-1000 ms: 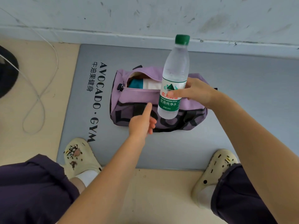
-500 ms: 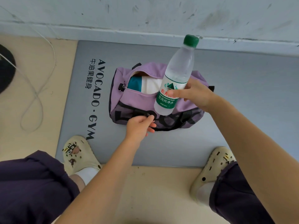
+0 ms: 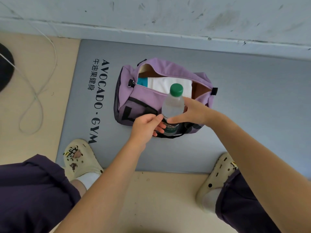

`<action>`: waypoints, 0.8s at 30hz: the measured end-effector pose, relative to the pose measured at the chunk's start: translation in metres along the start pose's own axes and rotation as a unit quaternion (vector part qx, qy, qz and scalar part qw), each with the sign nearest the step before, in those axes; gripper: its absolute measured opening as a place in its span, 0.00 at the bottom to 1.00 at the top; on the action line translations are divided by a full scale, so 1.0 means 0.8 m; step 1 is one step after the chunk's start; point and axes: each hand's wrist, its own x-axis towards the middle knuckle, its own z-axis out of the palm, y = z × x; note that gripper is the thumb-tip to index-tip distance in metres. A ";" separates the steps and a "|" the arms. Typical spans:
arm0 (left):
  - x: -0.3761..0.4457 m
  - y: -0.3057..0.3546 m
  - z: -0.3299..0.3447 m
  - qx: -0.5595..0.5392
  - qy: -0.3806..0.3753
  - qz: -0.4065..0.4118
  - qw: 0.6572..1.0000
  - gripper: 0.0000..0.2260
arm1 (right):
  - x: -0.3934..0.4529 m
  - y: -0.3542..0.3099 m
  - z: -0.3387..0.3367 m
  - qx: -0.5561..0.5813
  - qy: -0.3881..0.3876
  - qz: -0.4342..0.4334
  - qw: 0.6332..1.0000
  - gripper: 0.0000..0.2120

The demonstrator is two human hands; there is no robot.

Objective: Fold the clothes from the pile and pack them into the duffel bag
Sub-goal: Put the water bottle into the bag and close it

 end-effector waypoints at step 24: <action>0.118 0.045 -0.105 0.296 0.153 0.069 0.940 0.19 | 0.060 -0.093 0.019 -0.131 0.136 -0.030 0.982 0.05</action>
